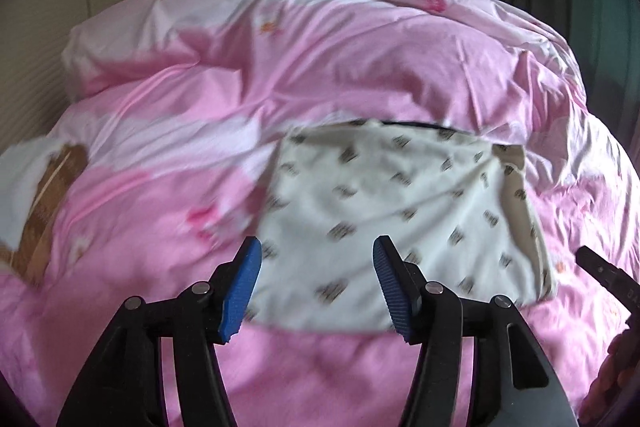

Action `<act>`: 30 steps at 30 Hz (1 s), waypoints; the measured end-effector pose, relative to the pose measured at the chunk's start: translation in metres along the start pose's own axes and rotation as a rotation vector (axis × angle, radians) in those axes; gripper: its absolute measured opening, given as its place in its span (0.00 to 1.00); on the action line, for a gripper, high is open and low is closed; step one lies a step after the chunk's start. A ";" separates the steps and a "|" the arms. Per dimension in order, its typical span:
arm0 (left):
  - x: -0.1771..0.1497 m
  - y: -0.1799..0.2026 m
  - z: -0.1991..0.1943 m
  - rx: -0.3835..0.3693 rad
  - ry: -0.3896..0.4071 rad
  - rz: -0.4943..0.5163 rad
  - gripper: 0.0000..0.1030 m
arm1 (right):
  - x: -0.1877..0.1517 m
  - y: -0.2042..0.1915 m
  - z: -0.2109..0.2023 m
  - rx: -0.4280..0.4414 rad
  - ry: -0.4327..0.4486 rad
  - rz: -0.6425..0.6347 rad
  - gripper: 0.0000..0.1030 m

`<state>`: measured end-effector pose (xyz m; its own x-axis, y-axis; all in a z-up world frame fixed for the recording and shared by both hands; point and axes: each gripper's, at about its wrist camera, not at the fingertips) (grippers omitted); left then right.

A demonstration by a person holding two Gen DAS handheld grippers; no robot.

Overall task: Fold small clothes
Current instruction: 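Withdraw both open tools from the folded shirt square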

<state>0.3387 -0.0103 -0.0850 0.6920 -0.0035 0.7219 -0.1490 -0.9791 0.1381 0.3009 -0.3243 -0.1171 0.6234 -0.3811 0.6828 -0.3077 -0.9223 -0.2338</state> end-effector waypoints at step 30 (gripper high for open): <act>-0.065 -0.056 0.049 -0.041 -0.058 -0.185 0.57 | -0.054 0.025 0.023 0.006 -0.019 0.170 0.62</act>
<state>0.3364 0.0347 -0.1732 0.7498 0.1630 0.6413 -0.0429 -0.9551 0.2930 0.2761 -0.3283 -0.1757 0.5761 -0.5329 0.6198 -0.4057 -0.8447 -0.3492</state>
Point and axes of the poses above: each gripper's, at about its wrist camera, not at the fingertips, and z roughly the way its jaws point, y to its right, x to its top, and after that the axes turned 8 degrees about -x, right-handed
